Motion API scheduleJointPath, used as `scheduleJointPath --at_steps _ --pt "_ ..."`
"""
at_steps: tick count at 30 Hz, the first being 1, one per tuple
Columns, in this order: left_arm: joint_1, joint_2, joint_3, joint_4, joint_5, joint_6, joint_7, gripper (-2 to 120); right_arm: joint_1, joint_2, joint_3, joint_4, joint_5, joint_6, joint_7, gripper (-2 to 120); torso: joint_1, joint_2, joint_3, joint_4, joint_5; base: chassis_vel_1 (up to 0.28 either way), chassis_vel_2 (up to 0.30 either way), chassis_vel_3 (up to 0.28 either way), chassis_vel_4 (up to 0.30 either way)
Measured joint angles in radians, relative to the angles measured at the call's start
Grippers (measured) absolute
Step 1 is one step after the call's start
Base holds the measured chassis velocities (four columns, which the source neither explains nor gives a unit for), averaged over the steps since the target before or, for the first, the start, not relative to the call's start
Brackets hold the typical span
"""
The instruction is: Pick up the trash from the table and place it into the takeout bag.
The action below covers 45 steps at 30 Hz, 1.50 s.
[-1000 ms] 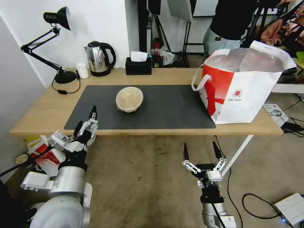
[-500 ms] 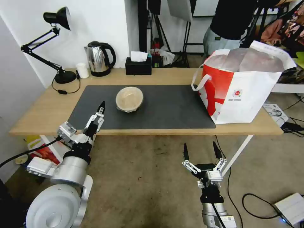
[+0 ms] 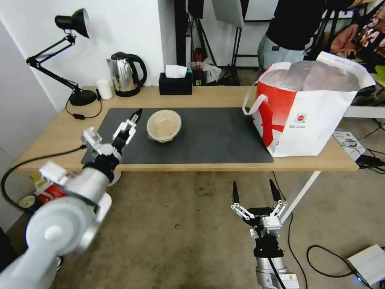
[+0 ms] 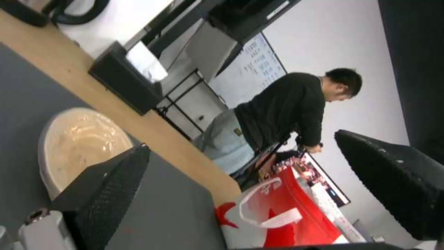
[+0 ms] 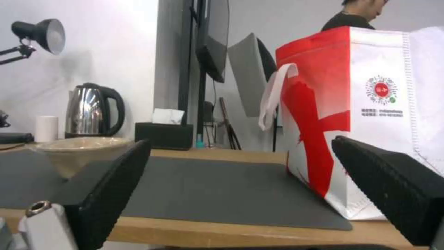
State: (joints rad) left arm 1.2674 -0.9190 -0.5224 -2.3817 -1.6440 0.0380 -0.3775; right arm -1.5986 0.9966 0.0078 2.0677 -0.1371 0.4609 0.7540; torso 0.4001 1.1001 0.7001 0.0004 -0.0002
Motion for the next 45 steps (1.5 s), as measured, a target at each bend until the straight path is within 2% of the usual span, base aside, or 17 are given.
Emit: scheduleJointPath --at_steps 2,5,6,10,11,13,19,20,21,28,34,37,45 --pt "-0.009 0.003 0.001 0.008 -0.014 0.007 0.0 100 0.0 0.0 0.0 0.0 0.0 0.0 0.0 100 0.0 0.0 0.0 0.0002 -0.0003 0.0 0.0 0.0 0.0" --pt "-0.077 0.036 0.005 0.064 -0.116 0.057 0.012 100 0.0 0.0 0.0 0.0 0.0 0.0 0.0 100 0.0 0.0 0.0 -0.0007 -0.0003 0.0 0.0 0.0 0.0" --pt "-0.077 0.036 0.005 0.064 -0.116 0.057 0.012 100 0.0 0.0 0.0 0.0 0.0 0.0 0.0 100 0.0 0.0 0.0 -0.0007 -0.0003 0.0 0.0 0.0 0.0" --pt "-0.182 0.088 0.011 0.149 -0.27 0.132 0.029 100 0.0 0.0 0.0 0.0 0.0 0.0 0.0 100 0.0 0.0 0.0 -0.0005 0.0004 0.0 0.0 0.0 0.0" --pt "-0.182 0.088 0.011 0.149 -0.27 0.132 0.029 100 0.0 0.0 0.0 0.0 0.0 0.0 0.0 100 0.0 0.0 0.0 -0.0005 0.0004 0.0 0.0 0.0 0.0" --pt "-0.216 0.095 0.02 0.201 -0.303 0.15 0.019 100 0.0 0.0 0.0 0.0 0.0 0.0 0.0 100 0.0 0.0 0.0 -0.0005 0.0002 0.0 0.0 0.0 0.0" --pt "-0.227 0.089 0.029 0.24 -0.295 0.159 0.01 100 0.0 0.0 0.0 0.0 0.0 0.0 0.0 100 0.0 0.0 0.0 -0.0003 0.0003 0.0 0.0 0.0 0.0" --pt "-0.224 0.088 0.028 0.247 -0.264 0.157 -0.025 100 0.0 0.0 0.0 0.0 0.0 0.0 0.0 100 0.0 0.0 0.0 -0.0004 0.0002 0.0 0.0 0.0 0.0" --pt "-0.224 0.088 0.028 0.247 -0.264 0.157 -0.025 100 0.0 0.0 0.0 0.0 0.0 0.0 0.0 100 0.0 0.0 0.0 -0.0004 0.0002 0.0 0.0 0.0 0.0" --pt "-0.179 0.103 -0.029 0.211 -0.219 0.146 -0.132 100 0.0 0.0 0.0 0.0 0.0 0.0 0.0 100 0.0 0.0 0.0 -0.0004 0.0003 0.0 0.0 0.0 0.0" --pt "-0.159 0.108 -0.048 0.198 -0.215 0.147 -0.164 100 0.0 0.0 0.0 0.0 0.0 0.0 0.0 100 0.0 0.0 0.0 -0.0003 0.0002 0.0 0.0 0.0 0.0" --pt "-0.163 0.101 -0.044 0.203 -0.213 0.148 -0.221 100 0.0 0.0 0.0 0.0 0.0 0.0 0.0 100 0.0 0.0 0.0 -0.0005 0.0002 0.0 0.0 0.0 0.0" --pt "-0.195 0.078 -0.006 0.262 -0.213 0.153 -0.241 100 0.0 0.0 0.0 0.0 0.0 0.0 0.0 100 0.0 0.0 0.0 -0.0006 0.0001 0.0 0.0 0.0 0.0"
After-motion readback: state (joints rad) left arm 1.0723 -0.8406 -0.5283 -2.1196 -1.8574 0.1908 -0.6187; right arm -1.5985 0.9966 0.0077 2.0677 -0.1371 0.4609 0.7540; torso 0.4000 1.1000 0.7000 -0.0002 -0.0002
